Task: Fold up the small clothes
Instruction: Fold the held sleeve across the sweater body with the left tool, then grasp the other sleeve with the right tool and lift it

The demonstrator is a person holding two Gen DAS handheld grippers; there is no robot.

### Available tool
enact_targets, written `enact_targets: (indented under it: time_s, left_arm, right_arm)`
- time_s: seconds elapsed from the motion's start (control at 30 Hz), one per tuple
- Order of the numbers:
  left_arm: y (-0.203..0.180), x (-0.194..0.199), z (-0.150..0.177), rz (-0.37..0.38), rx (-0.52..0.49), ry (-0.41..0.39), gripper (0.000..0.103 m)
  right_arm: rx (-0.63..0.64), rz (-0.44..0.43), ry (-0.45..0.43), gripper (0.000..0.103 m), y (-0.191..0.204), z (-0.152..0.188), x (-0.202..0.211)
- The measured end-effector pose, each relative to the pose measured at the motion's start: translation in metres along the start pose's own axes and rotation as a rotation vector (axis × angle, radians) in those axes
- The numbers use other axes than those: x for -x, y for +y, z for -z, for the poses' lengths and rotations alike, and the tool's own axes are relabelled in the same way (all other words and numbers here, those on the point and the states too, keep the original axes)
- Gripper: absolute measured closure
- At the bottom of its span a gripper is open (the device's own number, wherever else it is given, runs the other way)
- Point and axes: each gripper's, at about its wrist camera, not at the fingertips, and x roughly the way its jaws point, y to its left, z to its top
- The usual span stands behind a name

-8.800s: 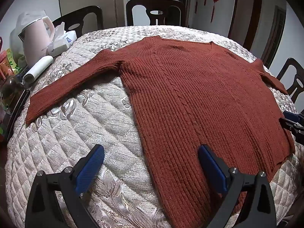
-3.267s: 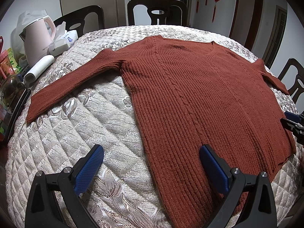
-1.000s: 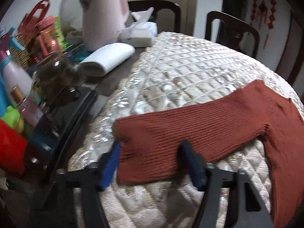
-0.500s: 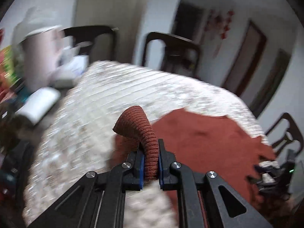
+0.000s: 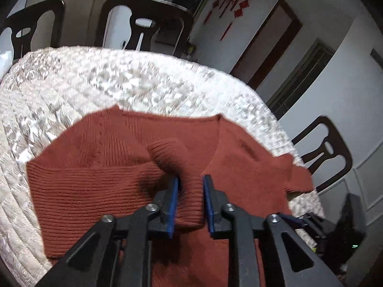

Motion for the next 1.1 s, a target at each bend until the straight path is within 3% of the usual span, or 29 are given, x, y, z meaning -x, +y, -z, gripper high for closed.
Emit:
enact_targets:
  time_s: [0.07, 0.2, 0.3, 0.37, 0.43, 0.6, 0.67, 0.73, 0.83, 0.97, 1.1]
  left_arm:
    - [0.004, 0.021, -0.003, -0.001, -0.013, -0.047, 0.068]
    - [0.030, 0.062, 0.000, -0.116, -0.023, -0.116, 0.064]
    - [0.056, 0.067, 0.005, -0.236, -0.025, -0.110, 0.064]
    - [0.070, 0.067, 0.012, -0.268, -0.006, -0.084, 0.064]
    - [0.075, 0.060, 0.018, -0.296, -0.006, -0.070, 0.064]
    - [0.076, 0.047, 0.025, -0.291, -0.027, -0.055, 0.064]
    - [0.073, 0.039, 0.025, -0.292, -0.046, -0.050, 0.064]
    - [0.074, 0.033, 0.025, -0.292, -0.044, -0.039, 0.064]
    - [0.074, 0.033, 0.028, -0.290, -0.052, -0.053, 0.064]
    - [0.077, 0.023, 0.033, -0.312, -0.055, -0.028, 0.064]
    - [0.070, 0.038, 0.036, -0.279, -0.048, -0.045, 0.064]
  right_arm:
    - [0.008, 0.005, 0.017, 0.041, 0.001, -0.002, 0.002]
    - [-0.007, -0.057, -0.012, 0.041, 0.005, -0.015, 0.017]
    - [-0.016, -0.110, -0.035, 0.041, 0.013, -0.035, 0.016]
    - [-0.018, -0.136, -0.028, 0.041, 0.018, -0.049, 0.004]
    - [-0.033, -0.157, -0.010, 0.051, 0.022, -0.063, -0.012]
    - [-0.088, -0.197, 0.050, 0.073, 0.022, -0.090, -0.056]
    - [-0.096, -0.184, 0.085, 0.088, 0.022, -0.095, -0.072]
    - [-0.097, -0.199, 0.065, 0.100, 0.021, -0.098, -0.068]
    - [-0.109, -0.212, 0.004, 0.100, 0.015, -0.103, -0.053]
    - [-0.092, -0.190, 0.078, 0.099, 0.014, -0.098, -0.071]
    - [-0.101, -0.174, 0.024, 0.095, 0.011, -0.096, -0.054]
